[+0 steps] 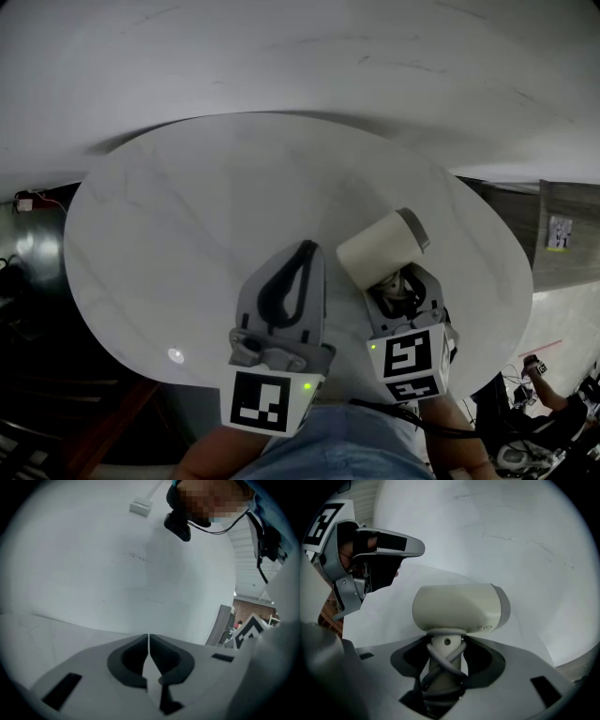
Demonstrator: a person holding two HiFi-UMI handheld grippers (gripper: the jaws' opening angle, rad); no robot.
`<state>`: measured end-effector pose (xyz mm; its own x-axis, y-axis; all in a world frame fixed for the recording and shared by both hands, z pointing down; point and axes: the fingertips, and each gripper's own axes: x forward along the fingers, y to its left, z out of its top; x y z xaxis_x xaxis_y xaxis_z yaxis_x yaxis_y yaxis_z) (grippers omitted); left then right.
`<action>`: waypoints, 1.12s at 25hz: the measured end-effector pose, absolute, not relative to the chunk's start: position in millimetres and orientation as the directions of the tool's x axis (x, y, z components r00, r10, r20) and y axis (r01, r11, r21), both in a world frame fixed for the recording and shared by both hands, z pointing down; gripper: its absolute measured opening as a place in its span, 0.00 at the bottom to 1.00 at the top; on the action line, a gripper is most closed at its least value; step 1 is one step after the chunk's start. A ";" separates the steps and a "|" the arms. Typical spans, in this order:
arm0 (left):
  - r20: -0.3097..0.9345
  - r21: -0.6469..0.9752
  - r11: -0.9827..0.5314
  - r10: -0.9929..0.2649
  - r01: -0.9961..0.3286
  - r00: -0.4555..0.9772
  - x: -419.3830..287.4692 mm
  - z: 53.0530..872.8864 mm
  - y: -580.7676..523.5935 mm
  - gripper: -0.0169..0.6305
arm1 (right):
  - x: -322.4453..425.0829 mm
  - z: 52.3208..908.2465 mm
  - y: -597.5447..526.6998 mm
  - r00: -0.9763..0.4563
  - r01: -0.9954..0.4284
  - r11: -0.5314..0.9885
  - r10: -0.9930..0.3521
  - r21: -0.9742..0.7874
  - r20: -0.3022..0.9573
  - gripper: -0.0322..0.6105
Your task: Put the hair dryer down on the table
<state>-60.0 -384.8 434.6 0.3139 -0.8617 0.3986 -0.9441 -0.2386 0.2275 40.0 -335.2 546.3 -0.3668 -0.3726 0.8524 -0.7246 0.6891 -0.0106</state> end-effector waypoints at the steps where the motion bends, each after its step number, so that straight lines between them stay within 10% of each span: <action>1: 0.399 0.227 -0.236 -0.863 -0.945 0.311 -61.2 434.5 -384.2 0.05 | 39.5 548.2 -334.1 -0.361 -0.720 0.694 -0.365 -0.008 0.858 0.39; 28: 0.309 0.177 -0.282 -0.894 -0.943 0.326 -67.0 383.9 -350.3 0.05 | 39.2 483.1 -328.0 -0.381 -0.756 0.653 -0.507 0.055 0.773 0.41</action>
<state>-67.0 -350.3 383.9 0.3255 -0.8938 0.3086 -0.9428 -0.2821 0.1774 39.2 -328.0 483.1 -0.3814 -0.5071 0.7729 -0.7557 0.6526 0.0552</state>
